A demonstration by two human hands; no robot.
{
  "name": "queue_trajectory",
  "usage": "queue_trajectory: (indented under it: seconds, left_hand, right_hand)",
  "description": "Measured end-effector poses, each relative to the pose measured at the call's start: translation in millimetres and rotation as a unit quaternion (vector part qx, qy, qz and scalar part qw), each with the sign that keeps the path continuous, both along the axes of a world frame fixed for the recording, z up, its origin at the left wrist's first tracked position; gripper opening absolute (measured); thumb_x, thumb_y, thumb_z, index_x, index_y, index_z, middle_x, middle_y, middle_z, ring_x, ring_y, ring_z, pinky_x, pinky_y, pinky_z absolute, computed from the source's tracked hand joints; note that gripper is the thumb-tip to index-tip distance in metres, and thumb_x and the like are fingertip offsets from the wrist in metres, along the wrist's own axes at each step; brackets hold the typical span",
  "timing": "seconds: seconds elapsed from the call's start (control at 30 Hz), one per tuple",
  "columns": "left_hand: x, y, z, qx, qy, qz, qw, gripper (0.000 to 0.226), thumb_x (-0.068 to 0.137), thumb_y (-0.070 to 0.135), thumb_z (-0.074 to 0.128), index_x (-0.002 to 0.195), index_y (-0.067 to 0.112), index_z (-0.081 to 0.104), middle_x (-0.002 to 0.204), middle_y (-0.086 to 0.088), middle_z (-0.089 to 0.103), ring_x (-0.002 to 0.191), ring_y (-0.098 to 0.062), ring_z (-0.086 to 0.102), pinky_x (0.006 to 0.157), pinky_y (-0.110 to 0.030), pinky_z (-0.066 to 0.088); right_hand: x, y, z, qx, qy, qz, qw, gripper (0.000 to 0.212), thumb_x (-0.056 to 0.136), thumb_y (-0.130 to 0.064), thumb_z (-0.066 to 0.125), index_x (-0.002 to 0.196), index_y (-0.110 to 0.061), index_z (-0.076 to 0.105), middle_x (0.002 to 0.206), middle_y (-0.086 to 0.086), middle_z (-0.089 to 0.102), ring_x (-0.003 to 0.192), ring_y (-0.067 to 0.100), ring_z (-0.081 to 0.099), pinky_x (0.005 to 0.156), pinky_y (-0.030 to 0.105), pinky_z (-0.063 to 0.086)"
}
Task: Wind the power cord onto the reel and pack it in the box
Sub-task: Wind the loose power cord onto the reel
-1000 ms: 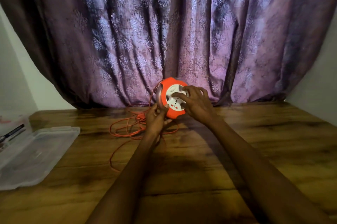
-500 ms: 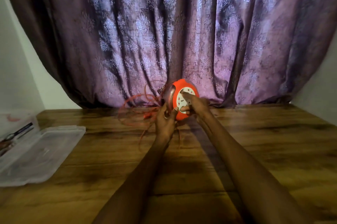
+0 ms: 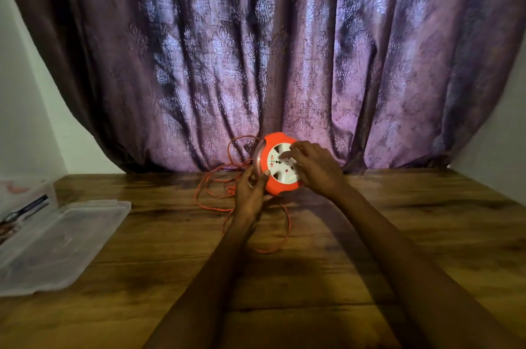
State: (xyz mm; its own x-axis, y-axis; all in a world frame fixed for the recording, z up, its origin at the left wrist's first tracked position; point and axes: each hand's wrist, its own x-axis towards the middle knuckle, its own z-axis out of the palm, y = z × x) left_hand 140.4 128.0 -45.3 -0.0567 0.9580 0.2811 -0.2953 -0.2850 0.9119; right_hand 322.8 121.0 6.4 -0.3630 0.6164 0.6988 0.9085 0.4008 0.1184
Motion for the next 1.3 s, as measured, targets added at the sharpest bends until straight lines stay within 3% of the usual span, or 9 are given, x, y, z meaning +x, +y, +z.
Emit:
queue_trajectory:
  seconds: [0.13, 0.27, 0.47, 0.57, 0.7, 0.87, 1.03, 1.2, 1.3]
  left_hand:
    - [-7.0, 5.6, -0.8, 0.002, 0.003, 0.002, 1.0, 0.034, 0.095, 0.009, 0.064, 0.127, 0.003, 0.057, 0.115, -0.017, 0.069, 0.099, -0.03, 0.066, 0.085, -0.06, 0.055]
    - [-9.5, 5.9, -2.5, -0.032, -0.006, -0.005, 0.999, 0.037, 0.094, 0.016, 0.066, 0.13, 0.014, 0.057, 0.123, -0.016, 0.067, 0.107, -0.035, 0.068, 0.081, -0.066, 0.055]
    - [-18.1, 16.5, -1.3, -0.054, 0.005, -0.005, 0.999, 0.031, 0.095, 0.015, 0.065, 0.126, 0.015, 0.058, 0.114, -0.012, 0.068, 0.092, -0.03, 0.07, 0.065, -0.048, 0.062]
    - [-19.0, 18.8, -0.6, -0.058, 0.011, -0.023, 0.998, 0.024, 0.095, 0.013, 0.064, 0.117, 0.019, 0.056, 0.108, -0.007, 0.065, 0.078, -0.022, 0.067, 0.053, -0.04, 0.061]
    - [-17.3, 19.0, 1.4, -0.037, 0.005, -0.019, 0.999, 0.026, 0.095, 0.013, 0.065, 0.118, 0.018, 0.055, 0.108, -0.003, 0.065, 0.085, -0.022, 0.067, 0.05, -0.038, 0.06]
    - [-4.8, 12.2, -5.0, -0.015, -0.024, -0.009, 1.0, 0.024, 0.094, 0.012, 0.066, 0.109, 0.024, 0.053, 0.103, 0.001, 0.064, 0.084, -0.014, 0.065, 0.047, -0.028, 0.056]
    - [4.7, 11.1, -11.6, -0.014, -0.066, -0.006, 0.998, 0.026, 0.094, 0.007, 0.065, 0.109, 0.023, 0.051, 0.107, -0.002, 0.061, 0.092, -0.016, 0.064, 0.065, -0.041, 0.061]
    - [6.6, 10.1, -15.8, 0.013, -0.021, 0.016, 1.0, 0.034, 0.092, 0.007, 0.067, 0.12, 0.016, 0.049, 0.118, -0.015, 0.061, 0.105, -0.031, 0.063, 0.082, -0.061, 0.055]
    - [0.9, 11.4, -15.2, 0.024, 0.008, 0.016, 1.0, 0.032, 0.093, 0.005, 0.066, 0.116, 0.021, 0.051, 0.118, -0.012, 0.063, 0.107, -0.034, 0.063, 0.081, -0.058, 0.055]
  right_hand:
    - [-5.8, -2.9, 17.9, -0.041, -0.193, -0.019, 0.98, 0.065, 0.073, -0.018, 0.072, 0.132, -0.04, 0.056, 0.147, 0.0, 0.049, 0.128, 0.028, 0.048, 0.09, 0.041, 0.04]
    - [-14.2, -7.9, 32.7, -0.036, -0.308, -0.023, 0.95, 0.055, 0.077, -0.016, 0.065, 0.126, -0.041, 0.058, 0.146, 0.004, 0.05, 0.122, 0.03, 0.053, 0.087, 0.041, 0.04]
    - [-13.4, -7.4, 50.7, -0.003, -0.418, -0.002, 0.908, 0.055, 0.087, -0.015, 0.049, 0.132, -0.047, 0.055, 0.151, 0.009, 0.047, 0.129, 0.03, 0.051, 0.093, 0.041, 0.042]
    - [-14.9, -5.8, 54.3, 0.038, -0.469, 0.014, 0.882, 0.042, 0.093, -0.021, 0.058, 0.126, -0.047, 0.061, 0.139, 0.013, 0.057, 0.121, 0.032, 0.057, 0.09, 0.04, 0.047]
    - [-16.0, -3.5, 53.4, 0.088, -0.475, -0.001, 0.876, 0.044, 0.096, -0.024, 0.041, 0.129, -0.05, 0.055, 0.129, 0.012, 0.061, 0.111, 0.029, 0.06, 0.088, 0.04, 0.045]
    - [-21.4, -5.7, 37.3, 0.042, -0.323, -0.091, 0.941, 0.053, 0.079, -0.042, 0.068, 0.131, -0.045, 0.058, 0.097, 0.003, 0.071, 0.095, 0.028, 0.061, 0.078, 0.039, 0.045]
    - [-42.3, -5.4, 19.8, -0.094, 0.004, -0.177, 0.98, 0.071, 0.073, -0.066, 0.064, 0.139, -0.048, 0.044, 0.117, 0.007, 0.071, 0.111, 0.031, 0.06, 0.092, 0.041, 0.04]
    - [-54.1, 0.1, 16.6, -0.253, 0.385, -0.16, 0.873, 0.073, 0.064, -0.066, 0.074, 0.126, -0.03, 0.062, 0.129, 0.005, 0.066, 0.12, 0.031, 0.061, 0.098, 0.038, 0.047]
    - [-52.7, 5.2, 10.2, -0.279, 0.462, -0.122, 0.833, 0.065, 0.062, -0.064, 0.074, 0.101, -0.011, 0.071, 0.105, 0.011, 0.075, 0.102, 0.03, 0.071, 0.088, 0.042, 0.057]
